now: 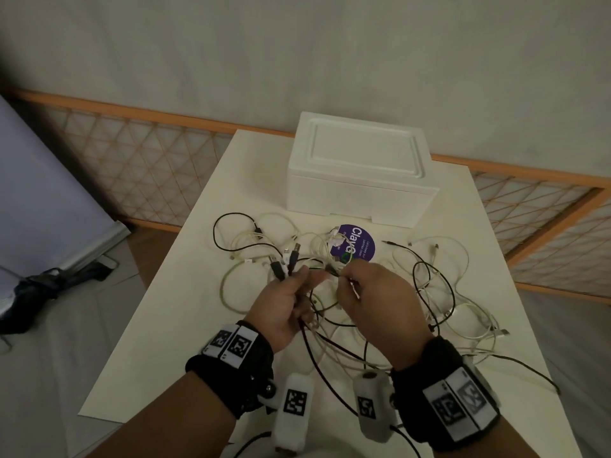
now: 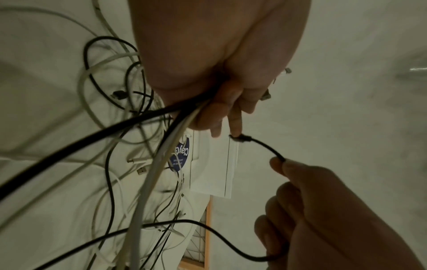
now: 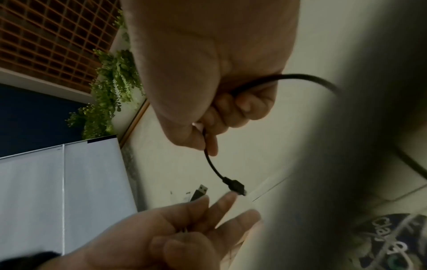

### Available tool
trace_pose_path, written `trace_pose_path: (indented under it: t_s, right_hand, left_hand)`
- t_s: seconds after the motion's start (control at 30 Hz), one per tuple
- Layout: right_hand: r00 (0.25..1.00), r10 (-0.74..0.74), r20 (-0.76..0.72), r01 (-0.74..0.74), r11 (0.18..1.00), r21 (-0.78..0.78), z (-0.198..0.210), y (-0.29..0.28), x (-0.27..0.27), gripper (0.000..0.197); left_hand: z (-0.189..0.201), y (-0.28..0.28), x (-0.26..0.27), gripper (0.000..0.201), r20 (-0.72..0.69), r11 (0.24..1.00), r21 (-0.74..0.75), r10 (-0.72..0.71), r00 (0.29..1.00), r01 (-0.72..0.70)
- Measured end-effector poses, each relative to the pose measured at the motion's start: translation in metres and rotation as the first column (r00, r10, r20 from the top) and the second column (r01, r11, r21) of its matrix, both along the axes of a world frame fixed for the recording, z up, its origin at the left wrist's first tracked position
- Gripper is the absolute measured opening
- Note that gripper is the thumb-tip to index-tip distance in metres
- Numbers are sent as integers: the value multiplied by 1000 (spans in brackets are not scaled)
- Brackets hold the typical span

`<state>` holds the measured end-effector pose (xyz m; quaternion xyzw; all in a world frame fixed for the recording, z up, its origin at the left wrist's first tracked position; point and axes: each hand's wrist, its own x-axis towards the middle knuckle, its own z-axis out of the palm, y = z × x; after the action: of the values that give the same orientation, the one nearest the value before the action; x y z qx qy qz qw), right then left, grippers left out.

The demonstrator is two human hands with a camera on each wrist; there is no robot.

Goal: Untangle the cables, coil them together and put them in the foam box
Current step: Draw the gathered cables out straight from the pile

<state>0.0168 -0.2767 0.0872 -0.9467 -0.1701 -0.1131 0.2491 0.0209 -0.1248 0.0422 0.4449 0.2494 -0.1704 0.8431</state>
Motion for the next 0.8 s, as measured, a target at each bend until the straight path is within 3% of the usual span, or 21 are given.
trace_pose_path:
  t_s: [0.1, 0.2, 0.33, 0.43, 0.57, 0.67, 0.8]
  right_hand:
    - [999, 28, 15, -29, 999, 38, 2, 4, -1, 28]
    - [997, 70, 28, -72, 995, 72, 4, 5, 5, 28]
    - [977, 192, -93, -185, 980, 76, -4, 14, 11, 26]
    - [965, 212, -155, -210, 977, 26, -10, 17, 14, 30]
    - [936, 214, -280, -259, 957, -134, -5, 20, 15, 32]
    - [912, 162, -376, -238, 957, -165, -3, 4, 16, 39]
    - [882, 86, -464, -135, 988, -74, 5, -46, 30, 19]
  left_hand:
    - [0, 2, 3, 21, 12, 999, 15, 49, 999, -49]
    - [4, 2, 3, 15, 45, 996, -79, 33, 998, -30]
    - [8, -4, 2, 9, 123, 979, -202, 33, 992, -8]
    - [5, -4, 4, 19, 118, 974, -212, 103, 988, -76]
    - [5, -1, 8, 9, 90, 959, -270, 118, 989, -90]
    - [0, 13, 20, 21, 0, 919, -289, 281, 960, -269]
    - [-11, 63, 26, 32, -51, 857, -231, 461, 886, -460]
